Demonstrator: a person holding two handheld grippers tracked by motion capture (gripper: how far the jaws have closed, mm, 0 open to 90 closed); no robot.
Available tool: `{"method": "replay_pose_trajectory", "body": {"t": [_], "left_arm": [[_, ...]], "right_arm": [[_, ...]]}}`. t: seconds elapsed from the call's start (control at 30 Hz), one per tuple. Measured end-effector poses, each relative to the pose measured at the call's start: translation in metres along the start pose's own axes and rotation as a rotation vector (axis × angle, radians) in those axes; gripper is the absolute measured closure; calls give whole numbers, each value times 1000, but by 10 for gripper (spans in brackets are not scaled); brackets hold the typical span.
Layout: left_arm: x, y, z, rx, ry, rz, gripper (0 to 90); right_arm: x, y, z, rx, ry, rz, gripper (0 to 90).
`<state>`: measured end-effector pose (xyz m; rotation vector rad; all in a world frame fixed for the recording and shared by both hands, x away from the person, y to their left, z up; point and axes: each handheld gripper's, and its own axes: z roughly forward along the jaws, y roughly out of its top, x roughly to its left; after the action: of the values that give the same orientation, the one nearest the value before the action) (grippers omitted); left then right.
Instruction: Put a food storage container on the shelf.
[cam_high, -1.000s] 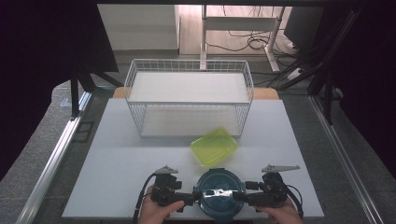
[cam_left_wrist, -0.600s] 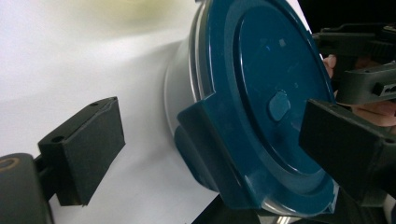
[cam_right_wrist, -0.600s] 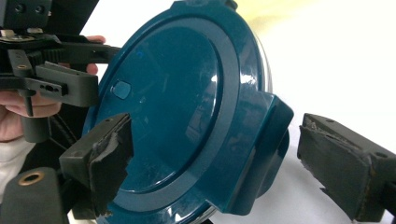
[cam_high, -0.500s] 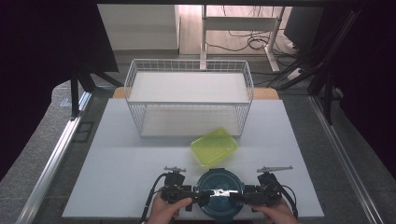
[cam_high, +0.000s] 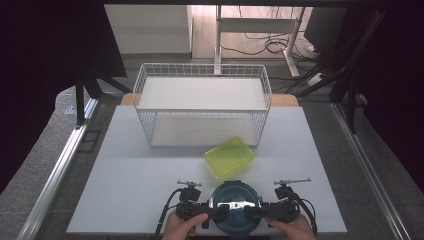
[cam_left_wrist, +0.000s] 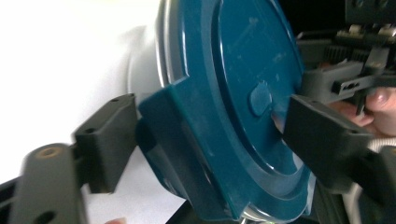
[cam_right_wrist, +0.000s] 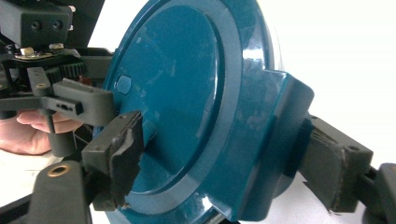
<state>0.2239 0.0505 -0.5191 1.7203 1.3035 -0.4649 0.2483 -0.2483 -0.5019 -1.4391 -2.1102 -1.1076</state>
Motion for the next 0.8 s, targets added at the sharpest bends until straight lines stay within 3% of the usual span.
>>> {"method": "replay_pose_trajectory", "body": {"t": [0.1,0.3,0.63,0.8], "left_arm": [[-5,-1,-4,-44,36,5,304],[-6,-2,-6,-44,35,1,313],[-5,-4,-6,-33,28,7,293],[-5,-5,-4,-14,20,-15,271]], "right_arm": [[0,-1,-1,-8,-5,25,226],[1,-2,-4,-45,-9,59,277],[1,-2,-5,-47,-4,45,289],[1,-2,-6,-48,5,39,299]]}}
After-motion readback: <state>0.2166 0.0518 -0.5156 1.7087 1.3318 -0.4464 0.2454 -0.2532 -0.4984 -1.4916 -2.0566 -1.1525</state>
